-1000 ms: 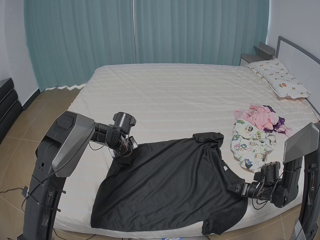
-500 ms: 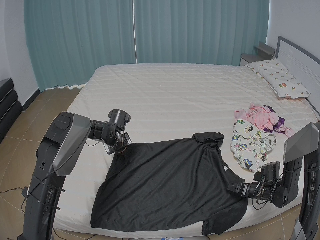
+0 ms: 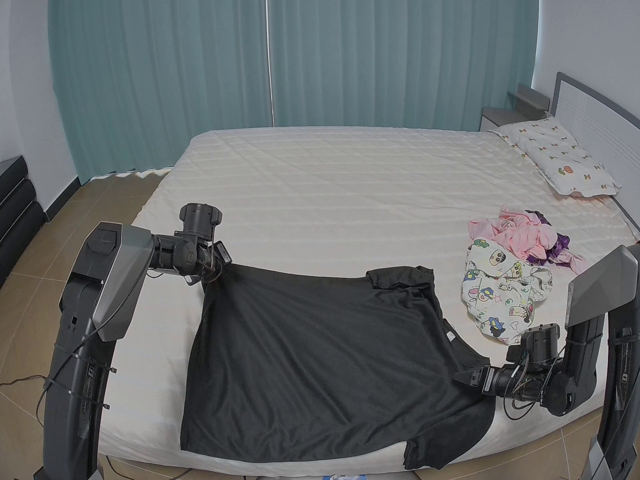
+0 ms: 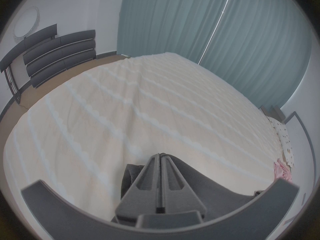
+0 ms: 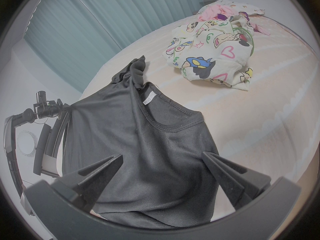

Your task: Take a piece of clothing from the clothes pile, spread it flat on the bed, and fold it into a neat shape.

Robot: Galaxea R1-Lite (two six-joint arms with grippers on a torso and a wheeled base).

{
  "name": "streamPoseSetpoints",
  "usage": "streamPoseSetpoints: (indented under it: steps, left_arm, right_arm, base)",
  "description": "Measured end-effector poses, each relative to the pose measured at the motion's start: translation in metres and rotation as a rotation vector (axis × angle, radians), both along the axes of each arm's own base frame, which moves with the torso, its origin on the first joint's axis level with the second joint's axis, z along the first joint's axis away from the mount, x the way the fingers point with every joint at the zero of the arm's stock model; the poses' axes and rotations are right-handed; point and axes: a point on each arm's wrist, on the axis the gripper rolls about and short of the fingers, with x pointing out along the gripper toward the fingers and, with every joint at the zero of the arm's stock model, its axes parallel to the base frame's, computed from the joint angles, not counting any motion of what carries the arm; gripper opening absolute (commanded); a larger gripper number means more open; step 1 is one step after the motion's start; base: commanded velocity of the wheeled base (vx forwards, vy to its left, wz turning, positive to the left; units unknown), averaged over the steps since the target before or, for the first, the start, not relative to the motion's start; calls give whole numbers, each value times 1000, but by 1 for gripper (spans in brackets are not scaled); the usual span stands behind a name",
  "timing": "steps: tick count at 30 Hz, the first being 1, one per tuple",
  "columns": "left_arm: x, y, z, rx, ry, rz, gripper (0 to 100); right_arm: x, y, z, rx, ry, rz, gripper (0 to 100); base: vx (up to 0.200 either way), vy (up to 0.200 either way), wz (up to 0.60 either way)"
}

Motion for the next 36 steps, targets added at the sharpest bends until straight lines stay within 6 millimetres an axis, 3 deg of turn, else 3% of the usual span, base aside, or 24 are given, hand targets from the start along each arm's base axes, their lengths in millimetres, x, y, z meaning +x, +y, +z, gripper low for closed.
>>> streamPoseSetpoints:
  steps: [11,20,26,36]
  left_arm:
    - [2,3,-13,8,13,-3,100]
    - [-4,6,-6,-133,37,1,100]
    - [-30,5,1,-246,115,-29,100]
    - [-94,4,-6,-415,180,-49,100]
  right_arm:
    - [4,1,4,12,-54,-4,100]
    - [4,0,5,39,-80,-29,100]
    - [9,-1,12,77,-122,-65,100]
    - [30,3,28,103,-179,-123,100]
  base:
    - [0,0,0]
    - [0,0,0]
    - [0,0,0]
    - [0,0,0]
